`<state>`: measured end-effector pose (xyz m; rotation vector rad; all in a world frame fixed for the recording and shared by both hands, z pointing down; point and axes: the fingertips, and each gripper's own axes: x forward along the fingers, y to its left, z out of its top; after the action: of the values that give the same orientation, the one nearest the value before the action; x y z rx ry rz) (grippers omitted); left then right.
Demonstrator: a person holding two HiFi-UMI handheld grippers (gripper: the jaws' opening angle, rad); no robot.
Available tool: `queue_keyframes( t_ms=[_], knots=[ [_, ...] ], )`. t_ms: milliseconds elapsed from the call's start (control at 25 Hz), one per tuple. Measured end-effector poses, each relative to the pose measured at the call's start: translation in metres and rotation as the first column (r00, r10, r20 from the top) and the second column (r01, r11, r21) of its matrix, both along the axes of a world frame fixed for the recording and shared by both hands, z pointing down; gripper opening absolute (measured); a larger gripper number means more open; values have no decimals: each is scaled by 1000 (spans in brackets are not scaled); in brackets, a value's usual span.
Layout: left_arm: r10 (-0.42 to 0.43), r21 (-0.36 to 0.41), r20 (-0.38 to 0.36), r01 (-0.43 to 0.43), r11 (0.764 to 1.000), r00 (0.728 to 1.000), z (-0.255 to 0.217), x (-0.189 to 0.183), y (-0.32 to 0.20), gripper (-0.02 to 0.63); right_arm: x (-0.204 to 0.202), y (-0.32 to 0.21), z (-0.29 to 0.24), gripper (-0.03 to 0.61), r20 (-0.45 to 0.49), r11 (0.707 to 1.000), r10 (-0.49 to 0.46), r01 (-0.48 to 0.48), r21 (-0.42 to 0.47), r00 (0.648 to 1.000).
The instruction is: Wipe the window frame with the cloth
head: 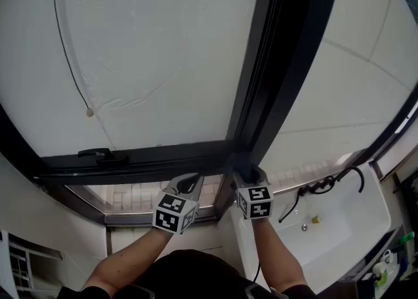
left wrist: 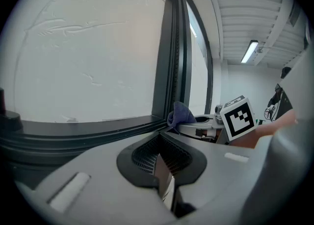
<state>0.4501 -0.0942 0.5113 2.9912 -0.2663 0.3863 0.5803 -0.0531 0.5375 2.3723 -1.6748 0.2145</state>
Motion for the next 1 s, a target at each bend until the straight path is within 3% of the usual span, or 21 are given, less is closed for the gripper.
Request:
queue_keyframes(
  t_ms=[440,800,1000],
  knots=[
    [-46,-15,-20,46,999,999,6,-18,-12,-6,-7,36,17,129,66,1000,25,-24,-19,998],
    [-38,-18,-2,38,999,999,14,-10,-12,-6,-6,16,18,129,62,1000,-20,21,-20,998],
    [-74,-18,6,74,997,997,16,-16,-19,-6,-18,4,16,128,35,994,-100,101,-38,994]
  ],
)
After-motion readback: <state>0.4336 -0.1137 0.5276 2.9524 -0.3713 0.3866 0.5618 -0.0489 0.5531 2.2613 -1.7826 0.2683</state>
